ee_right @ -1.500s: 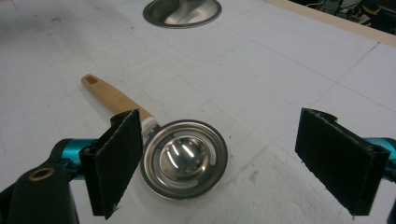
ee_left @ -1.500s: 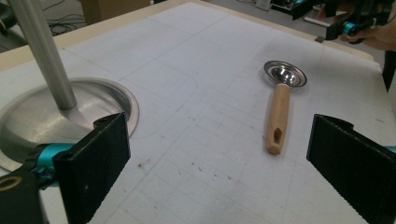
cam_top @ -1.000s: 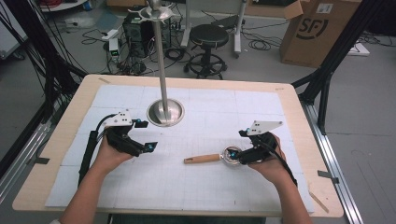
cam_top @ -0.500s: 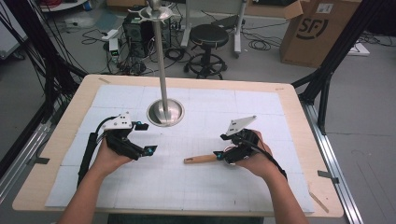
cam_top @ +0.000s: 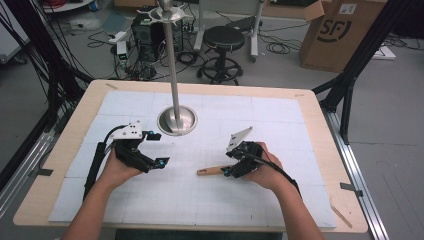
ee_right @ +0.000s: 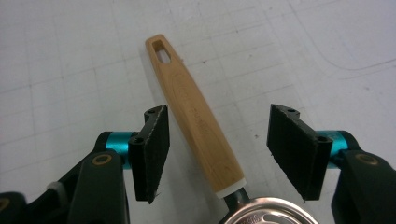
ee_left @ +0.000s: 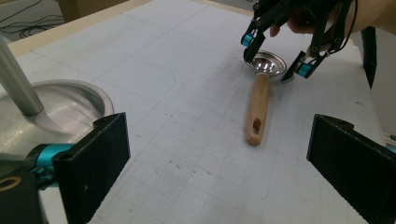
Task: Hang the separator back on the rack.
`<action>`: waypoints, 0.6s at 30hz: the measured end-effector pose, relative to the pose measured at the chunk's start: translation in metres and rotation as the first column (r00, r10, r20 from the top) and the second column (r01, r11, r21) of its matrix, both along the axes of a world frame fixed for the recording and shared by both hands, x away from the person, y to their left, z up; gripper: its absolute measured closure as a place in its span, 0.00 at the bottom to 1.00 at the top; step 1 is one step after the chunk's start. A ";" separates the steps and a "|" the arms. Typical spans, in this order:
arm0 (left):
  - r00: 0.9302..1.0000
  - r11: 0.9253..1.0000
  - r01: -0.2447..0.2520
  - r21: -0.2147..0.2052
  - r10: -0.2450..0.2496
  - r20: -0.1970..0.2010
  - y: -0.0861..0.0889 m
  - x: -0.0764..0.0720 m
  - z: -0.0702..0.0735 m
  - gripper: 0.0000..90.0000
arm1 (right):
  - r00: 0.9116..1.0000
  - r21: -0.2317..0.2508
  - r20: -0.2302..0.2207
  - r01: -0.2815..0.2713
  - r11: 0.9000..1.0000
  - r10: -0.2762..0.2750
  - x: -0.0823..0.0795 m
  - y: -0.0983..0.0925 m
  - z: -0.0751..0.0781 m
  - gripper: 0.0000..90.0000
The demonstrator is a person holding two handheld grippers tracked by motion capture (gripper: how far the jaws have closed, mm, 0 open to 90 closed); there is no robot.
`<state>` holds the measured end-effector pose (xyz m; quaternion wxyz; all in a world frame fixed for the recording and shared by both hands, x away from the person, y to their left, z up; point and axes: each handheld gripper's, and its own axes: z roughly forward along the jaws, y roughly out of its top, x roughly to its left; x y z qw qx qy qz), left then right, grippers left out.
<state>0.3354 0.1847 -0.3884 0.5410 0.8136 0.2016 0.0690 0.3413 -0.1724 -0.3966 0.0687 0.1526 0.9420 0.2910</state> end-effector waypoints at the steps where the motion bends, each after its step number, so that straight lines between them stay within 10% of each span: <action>1: 1.000 1.000 0.002 0.001 -0.002 -0.001 0.000 0.000 0.000 0.07 | 1.000 -0.009 -0.001 -0.004 1.000 0.004 0.000 0.002 -0.001 0.44; 18: 1.000 1.000 0.015 0.007 -0.015 -0.011 -0.003 0.000 -0.002 0.07 | 0.994 -0.172 -0.054 -0.100 0.980 0.091 0.004 0.033 -0.008 0.57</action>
